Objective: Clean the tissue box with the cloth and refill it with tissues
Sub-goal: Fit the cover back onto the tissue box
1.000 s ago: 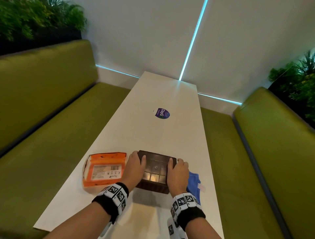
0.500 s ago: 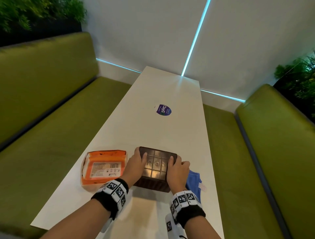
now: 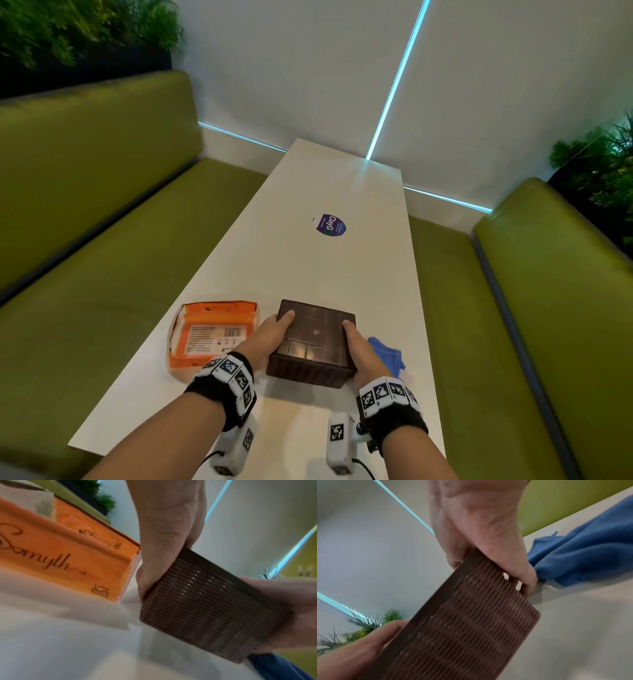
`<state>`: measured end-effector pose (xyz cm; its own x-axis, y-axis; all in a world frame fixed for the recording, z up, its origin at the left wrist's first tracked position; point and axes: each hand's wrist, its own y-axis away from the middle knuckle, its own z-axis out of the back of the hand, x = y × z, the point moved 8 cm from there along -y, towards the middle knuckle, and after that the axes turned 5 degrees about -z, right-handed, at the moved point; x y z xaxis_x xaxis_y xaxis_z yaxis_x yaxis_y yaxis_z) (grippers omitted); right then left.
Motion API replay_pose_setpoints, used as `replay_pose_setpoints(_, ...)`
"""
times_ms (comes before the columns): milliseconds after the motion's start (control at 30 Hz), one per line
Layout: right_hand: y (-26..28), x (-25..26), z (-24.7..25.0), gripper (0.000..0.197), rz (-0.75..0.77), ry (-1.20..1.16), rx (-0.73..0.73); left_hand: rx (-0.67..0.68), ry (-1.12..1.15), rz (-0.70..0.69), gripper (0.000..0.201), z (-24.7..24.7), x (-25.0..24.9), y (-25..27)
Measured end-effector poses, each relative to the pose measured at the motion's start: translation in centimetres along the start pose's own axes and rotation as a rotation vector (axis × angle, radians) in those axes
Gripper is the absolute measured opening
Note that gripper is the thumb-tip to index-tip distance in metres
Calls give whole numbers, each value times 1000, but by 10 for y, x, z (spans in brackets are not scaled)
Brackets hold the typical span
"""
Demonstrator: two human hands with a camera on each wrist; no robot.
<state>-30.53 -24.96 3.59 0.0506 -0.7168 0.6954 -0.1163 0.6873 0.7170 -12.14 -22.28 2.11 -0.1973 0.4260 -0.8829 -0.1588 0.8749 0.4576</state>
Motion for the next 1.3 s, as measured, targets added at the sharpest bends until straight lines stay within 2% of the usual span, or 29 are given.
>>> replay_pose_setpoints(33, 3, -1, -1, 43, -8, 6, 5, -7, 17, -2, 38, -2, -5, 9)
replay_pose_setpoints(100, 4, -2, 1, 43, -5, 18, -7, -12, 13, -12, 39, -3, -6, 18)
replay_pose_setpoints(200, 9, -4, 2, 46, 25, -25, 25, 17, 1, -11, 60, -4, 4, 23)
replay_pose_setpoints(233, 11, -5, 2, 50, 30, -37, 50, 15, 38, -17, 55, -7, 1, 31)
replay_pose_setpoints(300, 17, -9, 5, 57, 38, -51, 70, 39, 88, -50, 33, -13, -5, 47)
replay_pose_setpoints(367, 27, -8, 10, 65, 54, -78, 108, 62, 143, -123, 27, -15, -14, 60)
replay_pose_setpoints(467, 41, -7, 13, 82, 33, -220, 309, 66, 164, -304, 48, -9, -41, 86)
replay_pose_setpoints(533, 49, -9, 16, 89, -40, -266, 428, 94, -8, -440, 70, -6, -57, 106)
replay_pose_setpoints(633, 56, -27, 25, 97, -242, -135, 453, 180, -386, -748, 92, -15, -78, 145)
replay_pose_setpoints(700, 63, -41, 30, 93, -334, -21, 455, 281, -584, -903, 97, -26, -74, 165)
replay_pose_setpoints(767, 70, -50, 33, 79, -372, -28, 462, 363, -724, -996, 100, -32, -61, 177)
replay_pose_setpoints(867, 74, -47, 35, 58, -345, -102, 413, 395, -822, -1010, 104, -27, -42, 172)
replay_pose_setpoints(967, 69, -41, 30, 47, -264, -116, 349, 382, -890, -968, 114, -23, -30, 155)
replay_pose_setpoints(1033, 61, -39, 24, 47, -165, -156, 310, 328, -872, -811, 126, -19, -22, 138)
replay_pose_setpoints(1100, 53, -40, 16, 51, -89, -176, 291, 281, -761, -614, 134, -13, -16, 124)
replay_pose_setpoints(1200, 40, -41, 2, 46, 33, -197, 286, 178, -477, -431, 113, 2, -7, 98)
replay_pose_setpoints(1300, 33, -29, -5, 37, 191, -223, 268, 78, -467, -451, 83, 15, -4, 80)
